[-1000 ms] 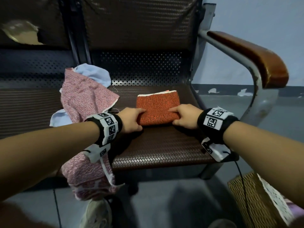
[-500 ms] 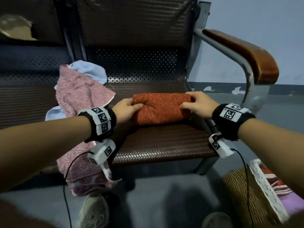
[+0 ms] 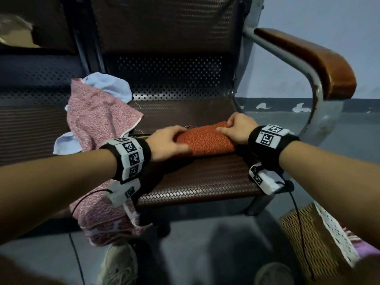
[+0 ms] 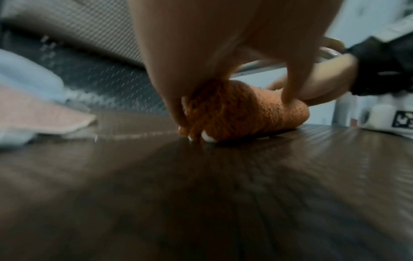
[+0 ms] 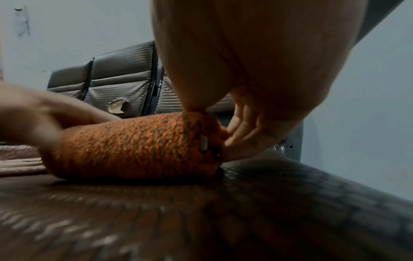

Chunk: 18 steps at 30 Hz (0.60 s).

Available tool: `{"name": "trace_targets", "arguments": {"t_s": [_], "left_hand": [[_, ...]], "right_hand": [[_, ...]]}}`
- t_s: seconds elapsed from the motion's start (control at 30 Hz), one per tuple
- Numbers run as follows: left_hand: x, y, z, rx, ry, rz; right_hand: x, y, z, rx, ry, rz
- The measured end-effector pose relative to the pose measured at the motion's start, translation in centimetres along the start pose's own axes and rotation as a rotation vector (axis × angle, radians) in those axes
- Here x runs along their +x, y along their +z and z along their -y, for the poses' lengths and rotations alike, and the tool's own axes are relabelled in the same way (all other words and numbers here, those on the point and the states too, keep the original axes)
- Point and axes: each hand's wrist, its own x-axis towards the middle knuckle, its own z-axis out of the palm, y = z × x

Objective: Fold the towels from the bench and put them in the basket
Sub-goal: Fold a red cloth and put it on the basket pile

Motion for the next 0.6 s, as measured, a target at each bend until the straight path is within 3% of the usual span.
{"name": "trace_targets", "arguments": {"t_s": [0.03, 0.1, 0.17, 0.2, 0.27, 0.4, 0.47, 0.6], "left_hand": [[-0.1, 0.2, 0.0, 0.059, 0.007, 0.053], [-0.2, 0.7, 0.0, 0.235, 0.044, 0.039], [-0.2, 0.5, -0.4, 0.318, 0.072, -0.046], [-0.3, 0.2, -0.8, 0.317, 0.084, -0.092], [-0.5, -0.6, -2.0, 0.283, 0.126, -0.163], [-1.3, -2.4, -5.6, 0.173, 0.389, -0.290], [-1.3, -3.1, -8.4, 0.056, 0.509, -0.369], [-1.1, -2.3, -15.9, -0.239, 0.597, -0.495]], "right_hand": [[-0.2, -0.1, 0.1, -0.011, -0.045, -0.050], [-0.8, -0.7, 0.6, -0.059, -0.261, -0.094], [-1.9, -1.1, 1.6, -0.129, -0.505, -0.009], [-2.6, -1.2, 2.1, -0.132, -0.555, 0.067], [-3.9, -1.0, 2.7, -0.122, -0.533, 0.174], [-5.9, -3.1, 1.7, -0.087, -0.485, 0.097], [-7.4, -5.5, 0.8, 0.055, -0.436, 0.068], [-11.1, -10.4, -2.6, 0.429, -0.326, 0.005]]}}
